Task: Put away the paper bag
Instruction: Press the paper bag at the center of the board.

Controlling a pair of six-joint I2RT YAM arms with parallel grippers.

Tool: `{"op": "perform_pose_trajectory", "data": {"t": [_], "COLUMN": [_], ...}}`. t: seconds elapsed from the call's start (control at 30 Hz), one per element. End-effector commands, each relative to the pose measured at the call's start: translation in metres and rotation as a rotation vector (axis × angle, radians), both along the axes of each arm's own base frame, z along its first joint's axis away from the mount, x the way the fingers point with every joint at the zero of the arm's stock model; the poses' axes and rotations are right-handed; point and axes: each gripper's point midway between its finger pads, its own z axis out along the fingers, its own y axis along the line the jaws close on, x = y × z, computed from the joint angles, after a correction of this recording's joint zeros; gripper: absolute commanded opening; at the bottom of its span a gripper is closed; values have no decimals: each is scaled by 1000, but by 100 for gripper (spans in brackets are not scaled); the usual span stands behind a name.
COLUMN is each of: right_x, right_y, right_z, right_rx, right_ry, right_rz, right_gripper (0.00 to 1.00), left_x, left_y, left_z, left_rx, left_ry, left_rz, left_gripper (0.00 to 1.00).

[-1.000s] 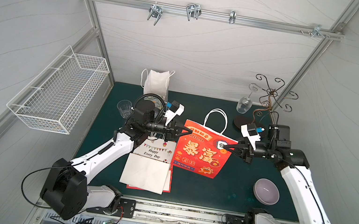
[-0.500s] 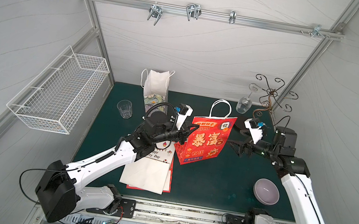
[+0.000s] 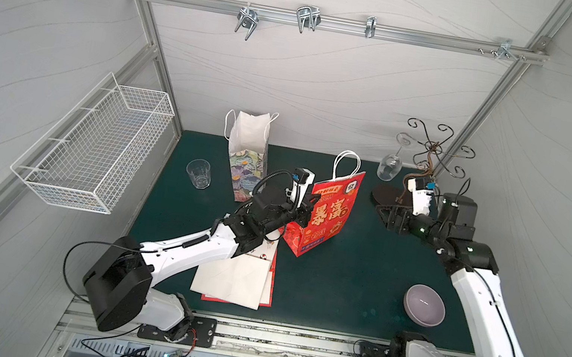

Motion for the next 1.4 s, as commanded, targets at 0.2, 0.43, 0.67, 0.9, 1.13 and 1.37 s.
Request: {"op": "perform_pose_trajectory", "data": {"t": [0.2, 0.43, 0.67, 0.9, 1.13, 1.37], "right_x": [-17, -4, 1, 1, 1, 1], "right_y": [50, 72, 78, 75, 75, 77], "right_z": [28, 17, -6, -14, -18, -20], "right_rx": [55, 58, 8, -30, -33, -25], "right_ry": [207, 328, 421, 436, 452, 457], "right_rz": [-135, -194, -222, -238, -242, -237], "right_gripper": [91, 96, 95, 75, 51, 22], "left_x": [13, 7, -2, -8, -12, -21], "left_y": [-38, -59, -75, -81, -86, -96], "left_z": [22, 13, 10, 12, 10, 13], "left_rx": [-15, 64, 192, 294, 368, 400], "left_ry": [-219, -296, -385, -461, -522, -571], "left_rz": [75, 91, 130, 167, 164, 128], "left_gripper": [0, 0, 0, 0, 0, 0]}}
